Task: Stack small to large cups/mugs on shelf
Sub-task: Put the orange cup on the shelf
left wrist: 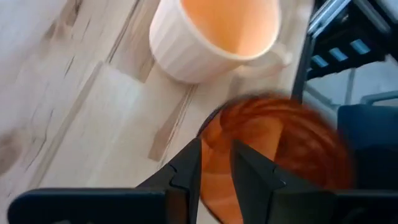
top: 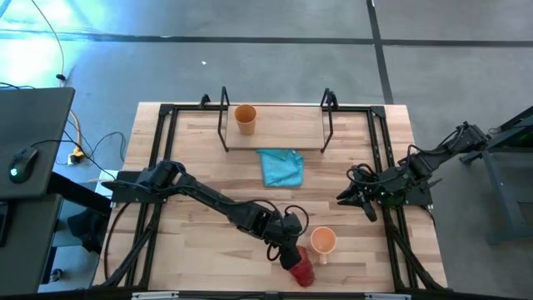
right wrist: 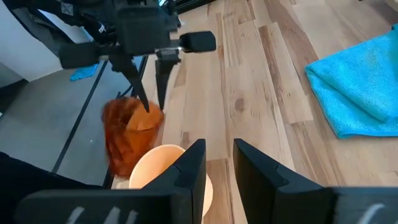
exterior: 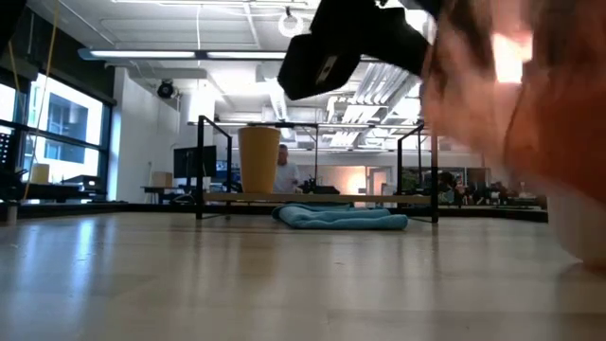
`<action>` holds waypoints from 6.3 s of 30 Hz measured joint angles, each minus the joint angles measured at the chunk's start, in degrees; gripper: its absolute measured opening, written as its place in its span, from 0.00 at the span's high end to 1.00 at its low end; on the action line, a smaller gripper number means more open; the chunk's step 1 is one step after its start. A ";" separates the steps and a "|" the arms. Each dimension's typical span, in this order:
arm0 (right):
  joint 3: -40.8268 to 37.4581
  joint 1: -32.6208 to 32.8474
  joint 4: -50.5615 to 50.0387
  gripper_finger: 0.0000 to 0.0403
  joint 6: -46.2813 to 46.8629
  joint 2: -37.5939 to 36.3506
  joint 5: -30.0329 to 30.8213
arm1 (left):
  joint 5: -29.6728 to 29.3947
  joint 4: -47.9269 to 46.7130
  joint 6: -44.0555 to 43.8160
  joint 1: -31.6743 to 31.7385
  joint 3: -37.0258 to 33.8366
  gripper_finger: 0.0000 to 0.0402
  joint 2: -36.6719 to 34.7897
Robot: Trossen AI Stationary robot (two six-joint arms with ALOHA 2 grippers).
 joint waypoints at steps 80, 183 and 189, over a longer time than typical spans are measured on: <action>0.00 0.00 0.21 0.82 -4.07 0.02 -5.03 | 9.91 0.78 -6.58 -1.78 0.17 0.57 1.86; -0.02 -0.02 14.96 0.82 -0.59 4.59 8.99 | -1.62 -59.53 45.21 26.21 31.47 1.00 -2.80; -0.02 -0.02 17.58 0.82 1.17 8.06 12.79 | -5.76 -59.53 52.71 30.06 31.47 1.00 -2.82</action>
